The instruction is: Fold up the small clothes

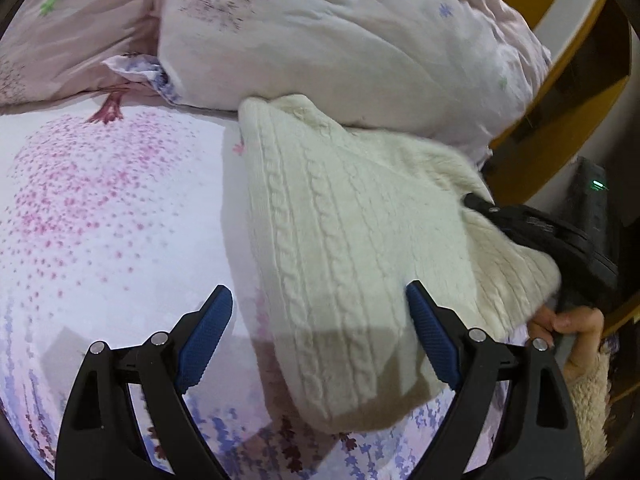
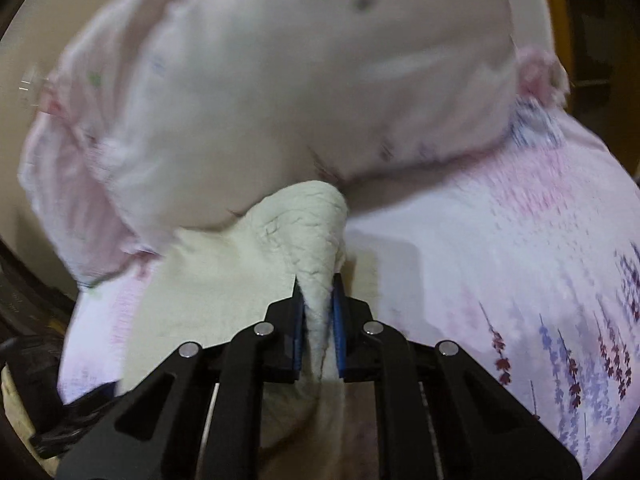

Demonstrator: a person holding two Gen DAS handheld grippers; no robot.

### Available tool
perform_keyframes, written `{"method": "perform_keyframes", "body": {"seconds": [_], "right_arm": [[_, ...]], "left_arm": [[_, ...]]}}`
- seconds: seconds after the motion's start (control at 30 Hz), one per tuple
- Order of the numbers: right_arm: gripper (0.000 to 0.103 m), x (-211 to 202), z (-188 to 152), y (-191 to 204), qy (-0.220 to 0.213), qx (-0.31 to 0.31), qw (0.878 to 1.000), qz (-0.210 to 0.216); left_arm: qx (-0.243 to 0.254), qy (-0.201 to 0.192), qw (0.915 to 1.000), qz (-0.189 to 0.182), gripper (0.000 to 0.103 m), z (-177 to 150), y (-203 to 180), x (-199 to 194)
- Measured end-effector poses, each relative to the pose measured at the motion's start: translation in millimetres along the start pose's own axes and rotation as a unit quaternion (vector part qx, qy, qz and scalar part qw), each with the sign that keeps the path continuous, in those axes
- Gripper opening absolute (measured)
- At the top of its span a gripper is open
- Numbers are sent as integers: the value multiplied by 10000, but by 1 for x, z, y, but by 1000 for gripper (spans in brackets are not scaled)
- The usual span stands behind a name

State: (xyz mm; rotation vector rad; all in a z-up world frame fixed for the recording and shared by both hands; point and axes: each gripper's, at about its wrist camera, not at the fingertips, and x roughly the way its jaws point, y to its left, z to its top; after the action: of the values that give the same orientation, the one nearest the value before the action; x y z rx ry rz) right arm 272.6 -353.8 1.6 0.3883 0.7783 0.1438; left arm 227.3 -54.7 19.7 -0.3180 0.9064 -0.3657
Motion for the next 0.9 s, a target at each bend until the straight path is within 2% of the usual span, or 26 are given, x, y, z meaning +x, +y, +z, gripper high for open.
{"method": "perform_keyframes", "body": {"seconds": [0.07, 0.1, 0.17, 0.23, 0.33, 0.5, 0.57, 0.6, 0.67, 0.8, 0.9], "right_arm": [[17, 22, -2, -12, 386, 301, 9988, 25], [20, 24, -2, -13, 397, 402, 9984, 92], [37, 15, 1, -21, 364, 646, 9970, 204], [45, 3, 0, -29, 312, 861, 9952, 346], [48, -16, -9, -41, 414, 1193, 9878, 909], [49, -31, -32, -35, 652, 1056, 9838, 1290], [47, -33, -38, -29, 714, 939, 9841, 1331], [43, -35, -42, -29, 737, 879, 9848, 1305], [13, -36, -48, -31, 845, 763, 9853, 1272], [12, -52, -54, -31, 570, 494, 9887, 1299], [10, -50, -61, -36, 621, 412, 9920, 1016]], "left_arm": [[37, 44, 10000, 41, 89, -1, -2, 3], [14, 65, 10000, 19, 89, -1, -1, 3], [-112, 115, 9998, -122, 88, -1, 2, 0], [-319, 169, 9989, -282, 88, -1, 9, -3], [-668, 274, 9959, -537, 86, -6, 20, -6], [-734, 265, 9953, -580, 78, -14, 20, -12], [-725, 247, 9956, -541, 76, -16, 19, -14], [-717, 232, 9957, -533, 72, -18, 18, -14], [-716, 276, 9953, -586, 65, -18, 19, -14], [-637, 272, 9963, -510, 63, -20, 17, -15], [-601, 294, 9966, -475, 63, -22, 17, -14]]}}
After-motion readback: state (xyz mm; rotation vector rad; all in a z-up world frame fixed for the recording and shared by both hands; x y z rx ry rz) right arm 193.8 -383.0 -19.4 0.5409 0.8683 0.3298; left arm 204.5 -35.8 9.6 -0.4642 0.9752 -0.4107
